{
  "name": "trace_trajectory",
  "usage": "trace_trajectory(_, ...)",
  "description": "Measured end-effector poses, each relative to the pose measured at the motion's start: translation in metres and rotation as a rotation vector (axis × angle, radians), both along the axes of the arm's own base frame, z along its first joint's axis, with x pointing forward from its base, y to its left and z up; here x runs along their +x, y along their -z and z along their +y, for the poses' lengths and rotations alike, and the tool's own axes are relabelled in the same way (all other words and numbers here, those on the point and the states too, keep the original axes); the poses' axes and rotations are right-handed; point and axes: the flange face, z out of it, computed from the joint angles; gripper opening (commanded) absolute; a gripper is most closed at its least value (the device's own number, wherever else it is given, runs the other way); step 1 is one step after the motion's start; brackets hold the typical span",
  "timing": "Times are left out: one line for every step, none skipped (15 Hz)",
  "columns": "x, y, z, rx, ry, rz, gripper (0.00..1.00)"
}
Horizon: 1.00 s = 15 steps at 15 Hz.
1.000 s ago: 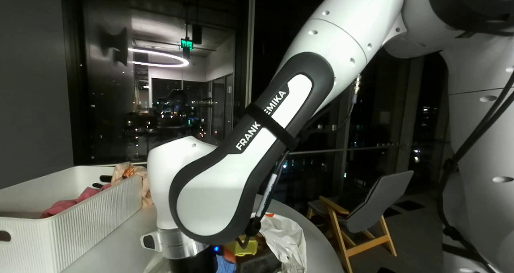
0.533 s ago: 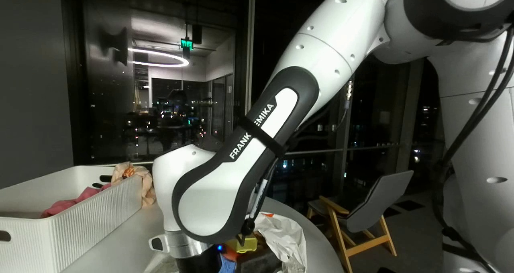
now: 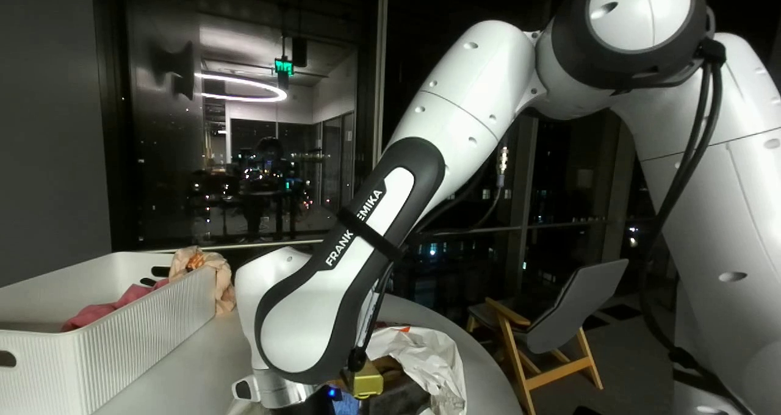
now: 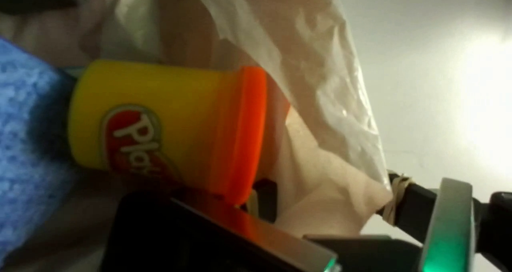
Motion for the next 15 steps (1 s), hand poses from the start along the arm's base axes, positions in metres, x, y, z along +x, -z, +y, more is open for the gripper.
trace_trajectory(0.001,-0.001,0.0,0.001,0.001,0.0,0.28)
trace_trajectory(0.002,-0.003,0.002,0.0,0.003,-0.001,0.21)
trace_trajectory(0.003,-0.005,0.003,-0.004,0.01,0.001,0.14)
trace_trajectory(0.004,-0.007,0.004,-0.008,0.017,0.002,0.12)
trace_trajectory(0.004,-0.01,0.005,-0.014,0.024,0.003,0.1)
trace_trajectory(0.004,-0.014,0.006,-0.019,0.03,0.005,0.08)
trace_trajectory(0.004,-0.019,0.007,-0.023,0.036,0.006,0.08)
trace_trajectory(0.004,-0.023,0.008,-0.026,0.047,0.009,0.1)
trace_trajectory(0.004,-0.026,0.008,-0.026,0.06,0.017,0.1)
trace_trajectory(0.004,-0.029,0.008,-0.023,0.072,0.026,0.1)
trace_trajectory(0.003,-0.031,0.009,-0.02,0.084,0.034,0.1)
trace_trajectory(0.003,-0.035,0.009,-0.014,0.097,0.04,0.11)
trace_trajectory(0.003,-0.041,0.011,-0.005,0.108,0.043,0.11)
trace_trajectory(0.002,-0.05,0.014,0.006,0.117,0.04,0.1)
trace_trajectory(0.001,-0.062,0.016,0.019,0.12,0.025,0.1)
